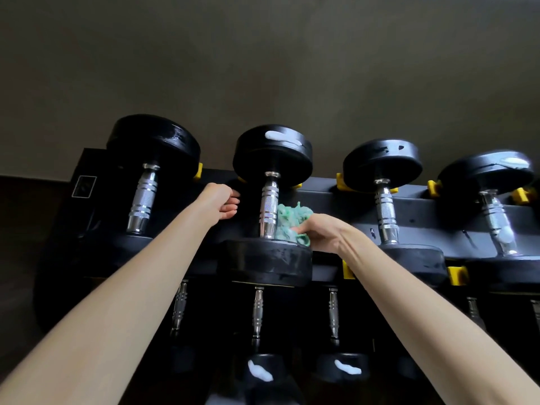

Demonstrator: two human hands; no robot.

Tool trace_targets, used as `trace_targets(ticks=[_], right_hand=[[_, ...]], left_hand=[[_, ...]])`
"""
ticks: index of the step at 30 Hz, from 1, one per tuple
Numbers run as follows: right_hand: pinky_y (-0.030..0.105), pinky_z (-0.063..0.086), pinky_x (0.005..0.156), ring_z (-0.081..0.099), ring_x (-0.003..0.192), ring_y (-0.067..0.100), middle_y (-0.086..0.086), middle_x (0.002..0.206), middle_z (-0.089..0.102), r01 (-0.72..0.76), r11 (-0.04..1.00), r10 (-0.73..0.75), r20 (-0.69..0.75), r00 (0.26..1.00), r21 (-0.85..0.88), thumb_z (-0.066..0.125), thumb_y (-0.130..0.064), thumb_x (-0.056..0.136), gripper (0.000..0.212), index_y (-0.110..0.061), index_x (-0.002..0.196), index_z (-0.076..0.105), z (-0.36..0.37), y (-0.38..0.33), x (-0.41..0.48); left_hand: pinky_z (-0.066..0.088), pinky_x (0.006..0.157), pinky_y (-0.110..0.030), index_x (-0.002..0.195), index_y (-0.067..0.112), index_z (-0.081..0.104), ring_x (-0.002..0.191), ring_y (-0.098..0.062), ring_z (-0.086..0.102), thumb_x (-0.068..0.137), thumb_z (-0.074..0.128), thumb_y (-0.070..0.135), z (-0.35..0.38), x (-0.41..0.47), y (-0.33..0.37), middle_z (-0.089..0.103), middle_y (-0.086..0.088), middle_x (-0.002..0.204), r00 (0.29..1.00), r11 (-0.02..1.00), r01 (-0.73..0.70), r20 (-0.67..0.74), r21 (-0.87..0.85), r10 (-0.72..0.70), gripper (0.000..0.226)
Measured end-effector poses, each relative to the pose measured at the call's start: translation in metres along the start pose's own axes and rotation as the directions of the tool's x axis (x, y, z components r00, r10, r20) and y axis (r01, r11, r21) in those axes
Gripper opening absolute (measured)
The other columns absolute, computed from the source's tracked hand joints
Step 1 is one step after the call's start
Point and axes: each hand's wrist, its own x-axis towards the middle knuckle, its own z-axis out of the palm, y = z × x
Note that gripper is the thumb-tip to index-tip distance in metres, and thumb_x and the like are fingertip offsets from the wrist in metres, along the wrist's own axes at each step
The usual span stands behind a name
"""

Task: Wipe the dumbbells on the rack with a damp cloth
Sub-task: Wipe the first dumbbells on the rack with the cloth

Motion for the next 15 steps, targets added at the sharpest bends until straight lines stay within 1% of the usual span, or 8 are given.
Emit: trace_targets(ticks=[2, 5, 7, 8, 10, 11, 13, 15], right_hand=[[0.026, 0.056, 0.072, 0.069, 0.076, 0.016, 0.006, 0.085, 0.073, 0.047, 0.998, -0.042, 0.089, 0.995, -0.049, 0.039, 0.016, 0.085, 0.033, -0.002, 0.101, 0.061, -0.002, -0.001, -0.013], [0.022, 0.054, 0.063, 0.068, 0.071, 0.014, 0.003, 0.079, 0.071, 0.247, 0.958, -0.199, 0.281, 0.939, -0.147, 0.047, 0.016, 0.067, 0.036, -0.004, 0.094, 0.061, 0.008, -0.025, -0.039], [0.022, 0.056, 0.065, 0.068, 0.076, 0.015, 0.003, 0.085, 0.071, 0.379, 0.915, -0.333, 0.273, 0.902, -0.138, 0.050, 0.014, 0.070, 0.037, -0.007, 0.098, 0.061, 0.016, -0.044, -0.041], [0.021, 0.055, 0.067, 0.067, 0.079, 0.016, 0.005, 0.090, 0.069, 0.429, 0.890, -0.400, 0.190, 0.897, -0.155, 0.051, 0.015, 0.074, 0.035, -0.008, 0.099, 0.062, 0.019, -0.052, -0.036], [0.021, 0.052, 0.064, 0.062, 0.085, 0.017, -0.001, 0.088, 0.066, 0.525, 0.739, -0.590, -0.030, 0.807, -0.423, 0.056, 0.011, 0.077, 0.033, -0.012, 0.100, 0.062, 0.024, -0.058, -0.023], [0.024, 0.051, 0.065, 0.059, 0.088, 0.016, -0.005, 0.086, 0.064, 0.522, 0.610, -0.679, -0.054, 0.732, -0.596, 0.060, 0.007, 0.076, 0.034, -0.016, 0.101, 0.062, 0.024, -0.056, -0.016], [0.036, 0.050, 0.076, 0.058, 0.095, 0.020, -0.004, 0.093, 0.065, 0.470, 0.377, -0.771, 0.011, 0.637, -0.798, 0.062, 0.000, 0.075, 0.037, -0.018, 0.107, 0.063, 0.027, -0.048, -0.004], [0.039, 0.045, 0.083, 0.057, 0.101, 0.028, 0.005, 0.105, 0.064, 0.427, 0.231, -0.815, 0.065, 0.575, -0.874, 0.061, -0.005, 0.078, 0.036, -0.014, 0.112, 0.062, 0.031, -0.041, 0.003]], left_hand=[[0.044, 0.036, -0.013, 0.089, 0.005, 0.057, 0.058, -0.012, 0.044, 0.095, 0.033, 0.003, 0.006, -0.004, -0.002, 0.050, -0.006, 0.072, 0.999, 1.000, 0.021, 0.035, -0.007, -0.020, 0.025], [0.043, 0.052, -0.020, 0.112, 0.004, 0.057, 0.062, -0.013, 0.047, 0.096, 0.032, 0.003, 0.012, -0.011, -0.002, 0.052, -0.007, 0.074, 0.997, 0.999, 0.028, 0.072, -0.015, -0.027, 0.030], [0.041, 0.056, -0.021, 0.121, -0.002, 0.055, 0.063, -0.014, 0.048, 0.097, 0.031, 0.003, 0.010, -0.012, 0.000, 0.053, -0.007, 0.076, 0.997, 0.999, 0.024, 0.068, -0.022, -0.023, 0.035], [0.040, 0.056, -0.021, 0.124, -0.004, 0.053, 0.063, -0.014, 0.048, 0.097, 0.030, 0.003, 0.007, -0.012, 0.001, 0.054, -0.008, 0.078, 0.998, 0.999, 0.021, 0.060, -0.030, -0.020, 0.036], [0.041, 0.056, -0.020, 0.125, -0.004, 0.052, 0.064, -0.014, 0.049, 0.097, 0.029, 0.003, -0.001, -0.011, 0.003, 0.055, -0.009, 0.082, 0.999, 0.998, 0.017, 0.029, -0.064, -0.016, 0.037], [0.041, 0.057, -0.020, 0.126, -0.004, 0.052, 0.064, -0.014, 0.049, 0.097, 0.029, 0.003, -0.004, -0.009, 0.003, 0.055, -0.008, 0.081, 1.000, 0.996, 0.019, 0.006, -0.083, -0.018, 0.037], [0.041, 0.056, -0.021, 0.126, -0.003, 0.052, 0.063, -0.014, 0.049, 0.098, 0.029, 0.004, -0.008, -0.007, 0.002, 0.052, -0.006, 0.075, 0.999, 0.993, 0.020, -0.037, -0.115, -0.025, 0.037], [0.041, 0.055, -0.021, 0.127, -0.002, 0.050, 0.062, -0.015, 0.049, 0.099, 0.030, 0.005, -0.008, -0.003, -0.001, 0.052, -0.006, 0.073, 0.998, 0.989, 0.024, -0.057, -0.149, -0.032, 0.036]])
